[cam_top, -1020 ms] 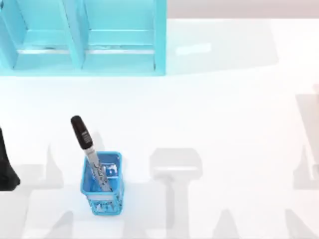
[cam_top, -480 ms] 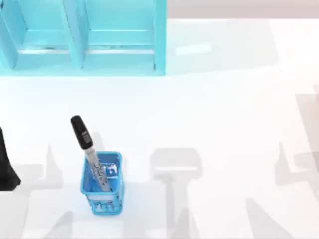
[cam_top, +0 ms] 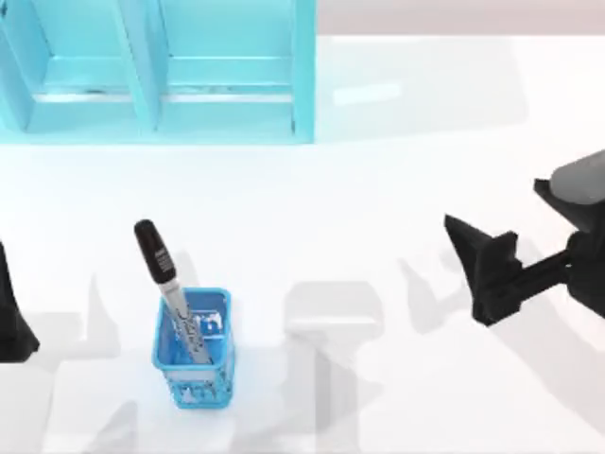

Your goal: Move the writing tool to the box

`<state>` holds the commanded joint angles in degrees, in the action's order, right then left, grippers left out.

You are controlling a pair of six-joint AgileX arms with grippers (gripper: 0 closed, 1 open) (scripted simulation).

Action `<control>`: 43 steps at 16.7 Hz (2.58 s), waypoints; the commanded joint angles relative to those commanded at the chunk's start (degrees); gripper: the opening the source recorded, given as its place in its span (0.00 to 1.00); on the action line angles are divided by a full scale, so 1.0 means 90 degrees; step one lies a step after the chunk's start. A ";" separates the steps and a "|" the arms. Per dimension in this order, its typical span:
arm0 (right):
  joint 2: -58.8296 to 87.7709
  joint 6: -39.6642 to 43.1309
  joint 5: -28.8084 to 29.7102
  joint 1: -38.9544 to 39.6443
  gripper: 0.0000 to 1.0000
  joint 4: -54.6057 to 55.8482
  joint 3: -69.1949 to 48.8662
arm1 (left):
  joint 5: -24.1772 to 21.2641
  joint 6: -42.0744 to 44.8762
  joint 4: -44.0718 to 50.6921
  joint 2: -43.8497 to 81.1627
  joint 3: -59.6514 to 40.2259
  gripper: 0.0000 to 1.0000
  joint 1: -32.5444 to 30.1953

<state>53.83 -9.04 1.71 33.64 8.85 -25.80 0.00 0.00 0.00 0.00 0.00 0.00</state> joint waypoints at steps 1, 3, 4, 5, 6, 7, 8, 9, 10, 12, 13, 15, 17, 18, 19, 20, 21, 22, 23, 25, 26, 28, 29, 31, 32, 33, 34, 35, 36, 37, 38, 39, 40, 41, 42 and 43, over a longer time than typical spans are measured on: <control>0.0518 -0.0089 0.0012 0.0328 1.00 0.0087 -0.0251 | 0.0000 0.0000 0.0000 0.0000 0.0000 1.00 0.0000; 0.1506 -0.0261 0.0034 0.0957 1.00 0.0254 -0.0729 | 0.0000 0.0000 0.0000 0.0000 0.0000 1.00 0.0000; 0.1969 -0.0344 0.0043 0.1251 1.00 0.0332 -0.0954 | 0.0000 0.0000 0.0000 0.0000 0.0000 1.00 0.0000; 0.2403 -0.0422 0.0051 0.1529 1.00 0.0407 -0.1167 | 0.0000 0.0000 0.0000 0.0000 0.0000 1.00 0.0000; 0.2806 -0.0497 0.0057 0.1788 1.00 0.0479 -0.1367 | 0.0000 0.0000 0.0000 0.0000 0.0000 1.00 0.0000; 0.3180 -0.0566 0.0062 0.2026 1.00 0.0548 -0.1554 | 0.0000 0.0000 0.0000 0.0000 0.0000 1.00 0.0000; 0.3517 -0.0628 0.0067 0.2241 1.00 0.0612 -0.1724 | 0.0000 0.0000 0.0000 0.0000 0.0000 1.00 0.0000; 0.3801 -0.0682 0.0072 0.2429 1.00 0.0670 -0.1876 | 0.0000 0.0000 0.0000 0.0000 0.0000 1.00 0.0000; 0.4034 -0.0728 0.0078 0.2588 1.00 0.0719 -0.2005 | 0.0000 0.0000 0.0000 0.0000 0.0000 1.00 0.0000; 0.4343 -0.0789 0.0092 0.2792 1.00 0.0783 -0.2174 | 0.0000 0.0000 0.0000 0.0000 0.0000 1.00 0.0000; 0.4428 -0.0803 0.0097 0.2835 1.00 0.0797 -0.2211 | 0.0000 0.0000 0.0000 0.0000 0.0000 1.00 0.0000; 0.4462 -0.0809 0.0099 0.2852 1.00 0.0802 -0.2226 | 0.0000 0.0000 0.0000 0.0000 0.0000 1.00 0.0000; 0.4462 -0.0809 0.0099 0.2852 1.00 0.0802 -0.2226 | 0.0000 0.0000 0.0000 0.0000 0.0000 1.00 0.0000; 0.4438 -0.0803 0.0095 0.2825 1.00 0.0795 -0.2197 | 0.0000 0.0000 0.0000 0.0000 0.0000 1.00 0.0000; 0.4457 -0.0802 0.0093 0.2827 1.00 0.0803 -0.2214 | 0.0000 0.0000 0.0000 0.0000 0.0000 1.00 0.0000; 0.4543 -0.0800 0.0089 0.2831 1.00 0.0836 -0.2288 | 0.0000 0.0000 0.0000 0.0000 0.0000 1.00 0.0000; 0.4696 -0.0799 0.0087 0.2833 1.00 0.0889 -0.2412 | 0.0000 0.0000 0.0000 0.0000 0.0000 1.00 0.0000; 0.4916 -0.0801 0.0090 0.2836 1.00 0.0958 -0.2580 | 0.0000 0.0000 0.0000 0.0000 0.0000 1.00 0.0000; 0.5203 -0.0803 0.0095 0.2838 1.00 0.1039 -0.2781 | 0.0000 0.0000 0.0000 0.0000 0.0000 1.00 0.0000; 0.5884 -0.0802 0.0097 0.2823 1.00 0.1219 -0.3218 | 0.0000 0.0000 0.0000 0.0000 0.0000 1.00 0.0000; 0.6227 -0.0797 0.0091 0.2809 1.00 0.1311 -0.3440 | 0.0000 0.0000 0.0000 0.0000 0.0000 1.00 0.0000; 0.6766 -0.0783 0.0074 0.2780 1.00 0.1467 -0.3822 | 0.0000 0.0000 0.0000 0.0000 0.0000 1.00 0.0000; 0.6936 -0.0778 0.0070 0.2772 1.00 0.1523 -0.3957 | 0.0000 0.0000 0.0000 0.0000 0.0000 1.00 0.0000; 0.7069 -0.0776 0.0068 0.2768 1.00 0.1568 -0.4068 | 0.0000 0.0000 0.0000 0.0000 0.0000 1.00 0.0000; 0.7069 -0.0776 0.0068 0.2768 1.00 0.1568 -0.4068 | 0.0000 0.0000 0.0000 0.0000 0.0000 1.00 0.0000; 0.7069 -0.0776 0.0068 0.2768 1.00 0.1568 -0.4068 | 0.0000 0.0000 0.0000 0.0000 0.0000 1.00 0.0000; 0.7069 -0.0776 0.0068 0.2768 1.00 0.1568 -0.4068 | 0.0000 0.0000 0.0000 0.0000 0.0000 1.00 0.0000; 0.7069 -0.0776 0.0068 0.2768 0.92 0.1568 -0.4068 | 0.0000 0.0000 0.0000 0.0000 0.0000 1.00 0.0000; 0.7069 -0.0776 0.0068 0.2768 0.85 0.1568 -0.4068 | 0.0000 0.0000 0.0000 0.0000 0.0000 1.00 0.0000; 0.7069 -0.0776 0.0068 0.2768 0.77 0.1568 -0.4068 | 0.0000 0.0000 0.0000 0.0000 0.0000 1.00 0.0000; 0.7069 -0.0776 0.0068 0.2768 0.70 0.1568 -0.4068 | 0.0000 0.0000 0.0000 0.0000 0.0000 1.00 0.0000; 0.7069 -0.0776 0.0068 0.2768 0.62 0.1568 -0.4068 | 0.0000 0.0000 0.0000 0.0000 0.0000 1.00 0.0000; 0.7069 -0.0776 0.0068 0.2768 0.55 0.1568 -0.4068 | 0.0000 0.0000 0.0000 0.0000 0.0000 1.00 0.0000; 0.7069 -0.0776 0.0068 0.2768 0.47 0.1568 -0.4068 | 0.0000 0.0000 0.0000 0.0000 0.0000 1.00 0.0000; 0.7069 -0.0776 0.0068 0.2768 0.40 0.1568 -0.4068 | 0.0000 0.0000 0.0000 0.0000 0.0000 1.00 0.0000; 0.7069 -0.0776 0.0068 0.2768 0.32 0.1568 -0.4068 | 0.0000 0.0000 0.0000 0.0000 0.0000 1.00 0.0000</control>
<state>117.45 -16.02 2.32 58.56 22.96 -62.42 0.00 0.00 0.00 0.00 0.00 0.00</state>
